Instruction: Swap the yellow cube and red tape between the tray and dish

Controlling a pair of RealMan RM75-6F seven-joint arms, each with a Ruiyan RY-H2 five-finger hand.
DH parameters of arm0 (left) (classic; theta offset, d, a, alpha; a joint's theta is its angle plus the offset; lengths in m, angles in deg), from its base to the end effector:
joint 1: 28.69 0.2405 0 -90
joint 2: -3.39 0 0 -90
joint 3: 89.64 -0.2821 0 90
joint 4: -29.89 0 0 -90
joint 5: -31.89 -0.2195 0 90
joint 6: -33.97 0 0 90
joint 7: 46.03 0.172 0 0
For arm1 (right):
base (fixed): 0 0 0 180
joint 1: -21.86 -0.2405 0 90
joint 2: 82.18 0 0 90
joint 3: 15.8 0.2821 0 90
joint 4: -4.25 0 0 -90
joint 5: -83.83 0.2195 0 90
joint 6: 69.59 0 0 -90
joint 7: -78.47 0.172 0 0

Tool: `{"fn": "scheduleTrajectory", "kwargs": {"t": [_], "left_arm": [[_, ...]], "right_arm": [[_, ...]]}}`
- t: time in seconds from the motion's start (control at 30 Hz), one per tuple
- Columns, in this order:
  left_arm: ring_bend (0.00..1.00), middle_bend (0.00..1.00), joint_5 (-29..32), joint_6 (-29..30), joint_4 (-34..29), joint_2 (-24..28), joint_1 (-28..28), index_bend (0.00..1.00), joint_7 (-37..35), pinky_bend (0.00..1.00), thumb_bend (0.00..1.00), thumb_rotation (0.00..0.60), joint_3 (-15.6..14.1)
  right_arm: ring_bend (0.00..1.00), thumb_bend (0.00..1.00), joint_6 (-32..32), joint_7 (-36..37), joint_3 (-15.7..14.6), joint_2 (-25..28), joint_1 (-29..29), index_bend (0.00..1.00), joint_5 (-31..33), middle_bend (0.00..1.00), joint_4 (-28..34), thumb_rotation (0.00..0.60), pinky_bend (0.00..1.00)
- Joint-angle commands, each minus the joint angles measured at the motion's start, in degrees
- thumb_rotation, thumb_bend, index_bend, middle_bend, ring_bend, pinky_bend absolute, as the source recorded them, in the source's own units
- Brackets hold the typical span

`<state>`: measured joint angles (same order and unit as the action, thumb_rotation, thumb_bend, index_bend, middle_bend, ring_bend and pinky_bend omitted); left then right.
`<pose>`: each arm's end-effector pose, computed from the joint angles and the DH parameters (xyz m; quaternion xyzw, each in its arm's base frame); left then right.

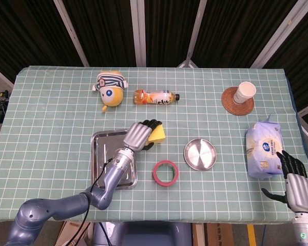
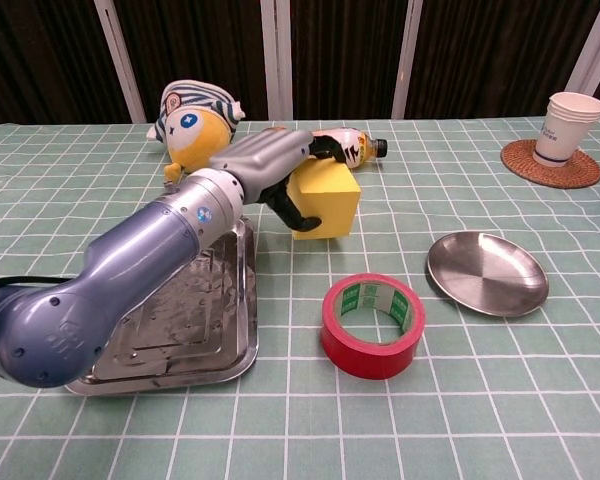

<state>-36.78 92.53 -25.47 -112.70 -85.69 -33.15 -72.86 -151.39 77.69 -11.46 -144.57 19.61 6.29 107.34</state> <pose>-0.0395 0.4199 -0.1374 -0.7201 -0.3293 -0.4755 0.3833 -0.3331 -0.1976 0.1560 0.5236 -0.4852 0.3819 0.5870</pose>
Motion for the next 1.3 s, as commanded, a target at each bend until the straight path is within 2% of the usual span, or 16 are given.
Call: {"fn": "scheduleTrajectory", "kwargs": {"t": [0.03, 0.13, 0.27, 0.43, 0.67, 0.87, 1.1, 1.2, 1.27, 1.3], "left_arm": [[0.29, 0.31, -2.8, 3.26, -5.41, 3.72, 1.91, 0.33, -2.43, 0.5, 0.54, 0.6, -0.27], [0.29, 0.31, -5.05, 6.64, -11.07, 7.91, 4.63, 0.33, -2.63, 0.5, 0.54, 0.6, -1.61], [0.29, 0.3, -7.7, 10.46, -18.92, 15.0, 9.96, 0.33, -2.88, 0.49, 0.53, 0.6, -5.54], [0.28, 0.29, -11.24, 13.16, -21.88, 21.1, 15.43, 0.32, -7.35, 0.47, 0.52, 0.6, -11.08], [0.28, 0.29, -15.41, 13.6, -16.93, 22.57, 18.98, 0.32, -14.52, 0.44, 0.51, 0.6, -16.19], [0.28, 0.28, -16.94, 12.16, -10.11, 19.79, 20.08, 0.32, -20.07, 0.43, 0.5, 0.6, -17.69], [0.27, 0.27, -17.56, 10.75, -3.31, 16.35, 20.95, 0.32, -25.33, 0.43, 0.49, 0.6, -18.03], [0.19, 0.2, -18.11, 10.29, -1.38, 15.46, 21.08, 0.31, -26.41, 0.35, 0.35, 0.6, -18.17], [0.07, 0.08, -18.45, 9.63, -1.04, 15.31, 20.97, 0.26, -27.32, 0.22, 0.16, 0.6, -18.28], [0.04, 0.05, -18.55, 9.16, -1.23, 15.43, 20.86, 0.24, -27.76, 0.18, 0.11, 0.6, -18.39]], "right_arm": [[0.0, 0.02, -0.04, 0.2, 0.04, 0.05, 0.03, 0.0, -0.02, 0.0, -0.02, 0.6, 0.0], [0.0, 0.02, -0.02, 0.31, 0.03, 0.12, 0.07, 0.0, -0.02, 0.0, 0.01, 0.6, 0.0], [0.0, 0.02, 0.04, 0.15, 0.0, 0.19, 0.04, 0.0, -0.1, 0.0, 0.24, 0.6, 0.0], [0.0, 0.02, -0.56, -0.34, -0.2, 0.28, 0.29, 0.0, -0.68, 0.0, 1.06, 0.6, 0.0], [0.0, 0.02, -0.24, -0.95, -0.57, 0.18, 0.22, 0.0, -1.04, 0.0, 1.26, 0.6, 0.0], [0.0, 0.02, 0.25, -0.72, -0.59, 0.25, 0.02, 0.0, -0.98, 0.0, 1.26, 0.6, 0.0], [0.0, 0.02, -0.04, -0.35, -0.3, 0.36, 0.17, 0.0, -0.53, 0.0, 1.01, 0.6, 0.0], [0.0, 0.02, -0.2, -0.11, -0.27, 0.41, 0.23, 0.0, -0.68, 0.0, 0.99, 0.6, 0.0], [0.0, 0.02, -0.2, 0.07, -0.34, 0.48, 0.26, 0.0, -0.83, 0.0, 1.04, 0.6, 0.0], [0.0, 0.02, -0.09, 0.18, -0.4, 0.56, 0.25, 0.0, -0.87, 0.0, 1.08, 0.6, 0.0]]}}
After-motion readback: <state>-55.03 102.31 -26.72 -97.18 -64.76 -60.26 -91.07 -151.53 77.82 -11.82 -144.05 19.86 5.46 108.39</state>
